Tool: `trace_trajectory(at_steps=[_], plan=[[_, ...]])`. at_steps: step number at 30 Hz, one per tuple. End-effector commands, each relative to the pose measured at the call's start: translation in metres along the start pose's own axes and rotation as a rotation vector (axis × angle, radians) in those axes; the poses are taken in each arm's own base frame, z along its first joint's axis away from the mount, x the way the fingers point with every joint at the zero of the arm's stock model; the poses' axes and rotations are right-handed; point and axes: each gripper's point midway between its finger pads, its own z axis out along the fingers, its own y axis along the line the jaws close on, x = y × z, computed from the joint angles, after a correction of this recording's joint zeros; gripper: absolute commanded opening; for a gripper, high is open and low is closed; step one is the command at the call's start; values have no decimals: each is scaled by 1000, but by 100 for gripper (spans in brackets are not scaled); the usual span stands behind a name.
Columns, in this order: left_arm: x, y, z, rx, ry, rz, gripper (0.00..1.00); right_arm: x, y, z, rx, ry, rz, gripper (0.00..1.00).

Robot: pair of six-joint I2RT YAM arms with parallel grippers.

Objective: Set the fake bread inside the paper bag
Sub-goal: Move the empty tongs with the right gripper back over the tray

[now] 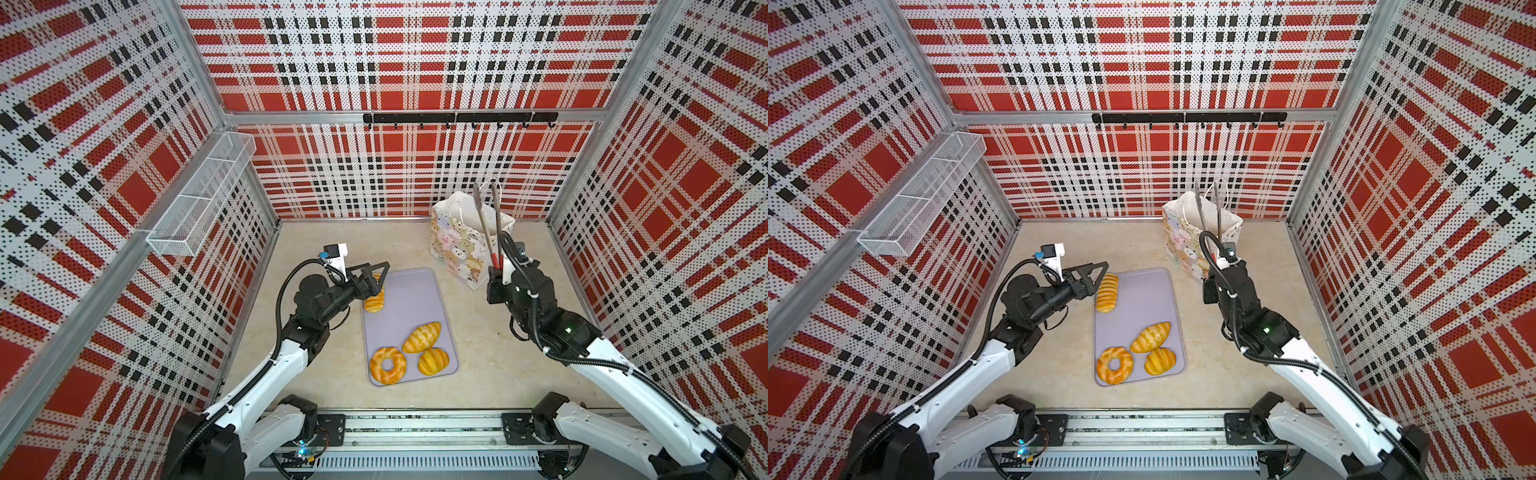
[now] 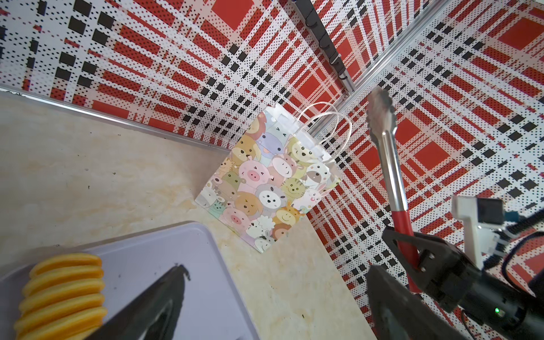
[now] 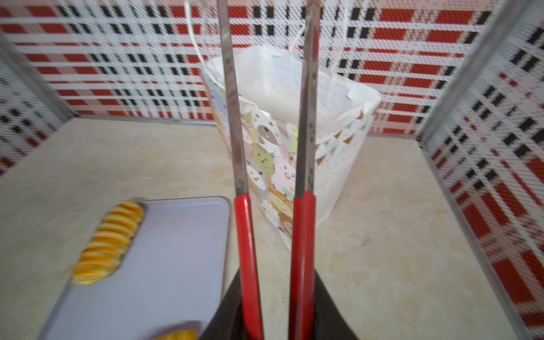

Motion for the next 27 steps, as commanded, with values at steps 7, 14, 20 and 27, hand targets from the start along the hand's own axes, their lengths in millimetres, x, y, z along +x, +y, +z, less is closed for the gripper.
trace_trajectory(at_steps=[7,14,20,27], plan=[[-8,14,-19,-101,-18,-37,98,-17,65,-28,-424,-81,-22,27],[-2,34,-40,-210,28,-34,98,20,99,-26,-600,156,-52,26],[8,61,-60,-341,116,-81,98,62,117,-9,-637,422,29,28],[22,72,-74,-417,191,-95,98,104,133,7,-642,633,137,29]])
